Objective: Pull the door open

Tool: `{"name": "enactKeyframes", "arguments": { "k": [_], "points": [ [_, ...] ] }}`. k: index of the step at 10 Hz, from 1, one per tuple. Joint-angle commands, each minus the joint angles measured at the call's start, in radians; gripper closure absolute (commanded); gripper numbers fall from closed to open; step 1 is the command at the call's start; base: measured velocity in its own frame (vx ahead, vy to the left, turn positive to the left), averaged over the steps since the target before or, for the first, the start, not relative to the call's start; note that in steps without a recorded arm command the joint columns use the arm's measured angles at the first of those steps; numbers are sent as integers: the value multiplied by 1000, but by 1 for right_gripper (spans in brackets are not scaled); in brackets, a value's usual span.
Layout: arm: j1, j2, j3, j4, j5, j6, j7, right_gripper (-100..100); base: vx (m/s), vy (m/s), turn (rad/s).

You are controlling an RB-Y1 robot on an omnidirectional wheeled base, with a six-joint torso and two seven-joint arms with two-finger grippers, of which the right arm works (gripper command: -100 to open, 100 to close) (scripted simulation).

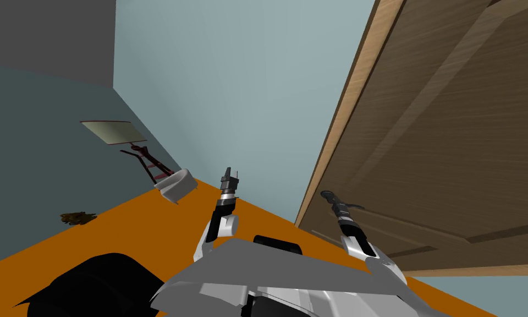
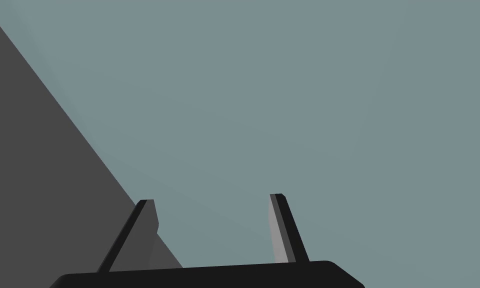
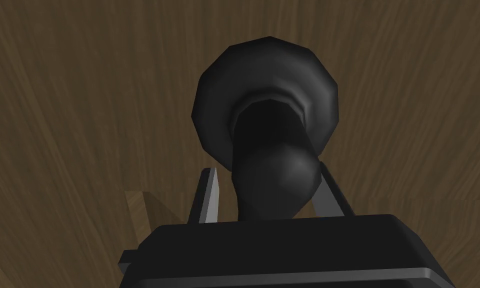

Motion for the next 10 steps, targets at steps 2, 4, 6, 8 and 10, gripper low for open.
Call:
{"name": "enactKeyframes", "arguments": {
  "k": [2, 4, 6, 8, 10],
  "points": [
    [1, 0, 0, -1, 0, 2, 0, 100, -9, 3, -2],
    [1, 0, 0, -1, 0, 2, 0, 100, 0, 0, 0],
    [7, -7, 14, -4, 7, -4, -17, 100, -48, -14, 42],
    [11, -14, 27, -7, 14, -10, -31, 100, -193, -55, 91],
    [19, -25, 48, -12, 24, -21, -54, 100, -205, -42, 85]
  ]
}}
